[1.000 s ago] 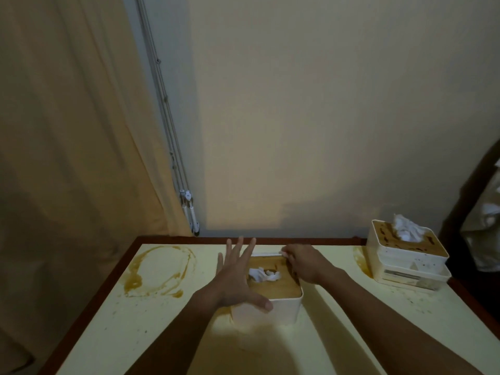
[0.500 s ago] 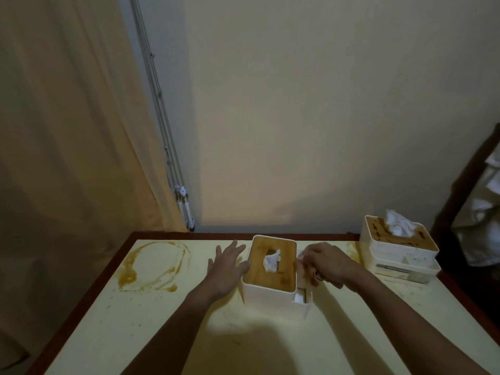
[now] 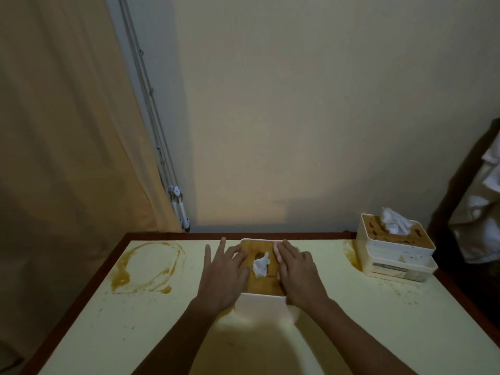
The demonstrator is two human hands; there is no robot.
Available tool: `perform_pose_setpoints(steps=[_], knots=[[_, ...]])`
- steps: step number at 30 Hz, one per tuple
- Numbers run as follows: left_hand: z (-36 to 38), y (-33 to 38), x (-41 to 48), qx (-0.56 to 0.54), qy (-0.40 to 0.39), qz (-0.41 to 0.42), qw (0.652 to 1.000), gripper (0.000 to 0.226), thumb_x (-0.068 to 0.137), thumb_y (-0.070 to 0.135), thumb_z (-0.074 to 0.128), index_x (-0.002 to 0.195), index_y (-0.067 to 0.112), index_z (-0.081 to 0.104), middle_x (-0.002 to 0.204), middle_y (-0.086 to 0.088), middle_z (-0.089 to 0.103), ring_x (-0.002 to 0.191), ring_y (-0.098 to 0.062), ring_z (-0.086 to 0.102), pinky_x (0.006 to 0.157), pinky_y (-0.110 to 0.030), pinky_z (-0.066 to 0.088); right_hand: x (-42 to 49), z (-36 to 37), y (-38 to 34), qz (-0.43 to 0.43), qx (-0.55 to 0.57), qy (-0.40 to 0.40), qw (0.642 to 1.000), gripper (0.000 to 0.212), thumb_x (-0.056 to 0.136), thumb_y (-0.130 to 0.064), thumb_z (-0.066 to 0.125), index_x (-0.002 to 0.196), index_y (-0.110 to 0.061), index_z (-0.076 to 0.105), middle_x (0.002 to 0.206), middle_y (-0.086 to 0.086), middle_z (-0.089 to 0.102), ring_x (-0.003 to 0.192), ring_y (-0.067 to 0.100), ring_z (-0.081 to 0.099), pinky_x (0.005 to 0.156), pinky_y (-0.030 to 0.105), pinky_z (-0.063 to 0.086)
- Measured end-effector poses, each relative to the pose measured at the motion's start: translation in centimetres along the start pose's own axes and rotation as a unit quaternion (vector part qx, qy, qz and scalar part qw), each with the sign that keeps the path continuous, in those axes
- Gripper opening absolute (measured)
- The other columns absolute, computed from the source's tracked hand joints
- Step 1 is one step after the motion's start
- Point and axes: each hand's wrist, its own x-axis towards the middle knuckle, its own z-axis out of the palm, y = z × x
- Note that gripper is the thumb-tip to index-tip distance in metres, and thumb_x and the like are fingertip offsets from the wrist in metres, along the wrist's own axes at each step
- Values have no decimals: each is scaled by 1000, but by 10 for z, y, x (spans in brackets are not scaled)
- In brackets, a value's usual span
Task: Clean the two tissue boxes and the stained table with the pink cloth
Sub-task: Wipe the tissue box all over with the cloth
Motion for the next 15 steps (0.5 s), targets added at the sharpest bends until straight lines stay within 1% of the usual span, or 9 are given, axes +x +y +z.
perform_pose_setpoints(steps=[2,4,5,6,8,10,12,13,15], knots=[[-5,-1,0,16,22,-6,1000,62,94,52,9,132,30,52,141,5,48,143,-22,29,120,-50,10,1,3,-4,-22,15,10,1000,47,105,-19,29,148,-13,47,152,4,47,114,30,51,100,35,40],[-4,-3,3,8,23,-14,1000,44,100,46,21,126,27,51,133,3,48,134,-20,37,119,-48,15,5,5,-12,-19,37,24,999,35,107,-14,35,134,-18,56,136,1,57,101,25,49,89,32,41],[-2,-4,4,-3,14,-18,1000,43,102,45,22,130,26,47,138,2,44,136,-20,34,119,-48,15,7,5,-15,-14,45,26,999,30,107,-15,35,127,-20,58,130,0,59,98,23,48,86,30,40],[1,-4,4,-12,3,-19,1000,49,101,47,17,138,27,42,147,1,38,140,-21,29,120,-49,12,9,4,-19,-16,49,24,998,28,107,-16,36,123,-19,58,127,0,59,100,22,48,86,29,40],[4,-6,4,-15,-17,0,1000,69,95,54,-4,151,28,27,161,3,18,149,-24,11,121,-50,4,9,1,-22,-18,53,10,998,27,107,-17,38,125,-16,58,127,0,58,104,23,50,88,29,40],[5,-8,3,0,-50,17,999,87,84,64,-24,156,29,11,164,8,2,151,-24,-5,120,-51,-4,5,1,-23,-12,51,23,998,25,105,-16,42,124,-18,58,126,-2,61,100,22,51,82,29,43],[1,-6,2,5,-72,8,997,99,72,65,-36,156,30,4,164,11,-4,151,-24,-11,120,-53,-6,-7,4,-22,-19,-12,48,999,23,100,-18,51,120,-19,61,118,-2,67,89,22,55,70,29,45],[1,-4,2,3,-80,-2,997,89,80,63,-30,156,30,2,164,11,-5,151,-24,-12,120,-54,-6,-16,5,-23,-17,-38,36,998,24,95,-22,55,117,-20,65,113,-2,70,84,22,59,65,28,46],[1,0,3,-18,-102,-30,994,59,101,50,-1,156,30,0,164,11,-8,150,-24,-13,119,-56,-6,-32,6,-28,-18,-65,31,997,33,89,-31,55,118,-22,70,114,-4,73,87,23,66,65,30,54]])
